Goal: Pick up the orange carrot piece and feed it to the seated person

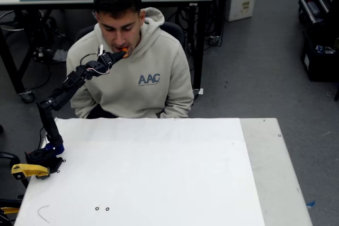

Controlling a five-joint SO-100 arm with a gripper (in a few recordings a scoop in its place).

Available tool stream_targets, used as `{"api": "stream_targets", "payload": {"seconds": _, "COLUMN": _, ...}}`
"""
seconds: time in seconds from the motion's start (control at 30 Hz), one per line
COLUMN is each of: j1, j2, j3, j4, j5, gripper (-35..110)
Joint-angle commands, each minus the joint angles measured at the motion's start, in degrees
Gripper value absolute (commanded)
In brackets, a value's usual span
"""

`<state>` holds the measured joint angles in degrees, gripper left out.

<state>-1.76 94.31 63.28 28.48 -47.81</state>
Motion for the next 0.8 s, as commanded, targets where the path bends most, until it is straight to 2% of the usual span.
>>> {"api": "stream_targets", "payload": {"seconds": 0.0, "j1": -3.16, "j2": 1.67, "j3": -3.69, "j4": 0.09, "j5": -1.14, "gripper": -1}}
{"api": "stream_targets", "payload": {"seconds": 0.23, "j1": -2.46, "j2": 2.46, "j3": -3.69, "j4": 0.09, "j5": -1.14, "gripper": 1}}
{"api": "stream_targets", "payload": {"seconds": 0.5, "j1": -2.37, "j2": 5.27, "j3": -3.69, "j4": 0.18, "j5": -1.05, "gripper": 29}}
{"api": "stream_targets", "payload": {"seconds": 0.77, "j1": -0.97, "j2": 5.80, "j3": -3.69, "j4": 0.18, "j5": -1.05, "gripper": 26}}
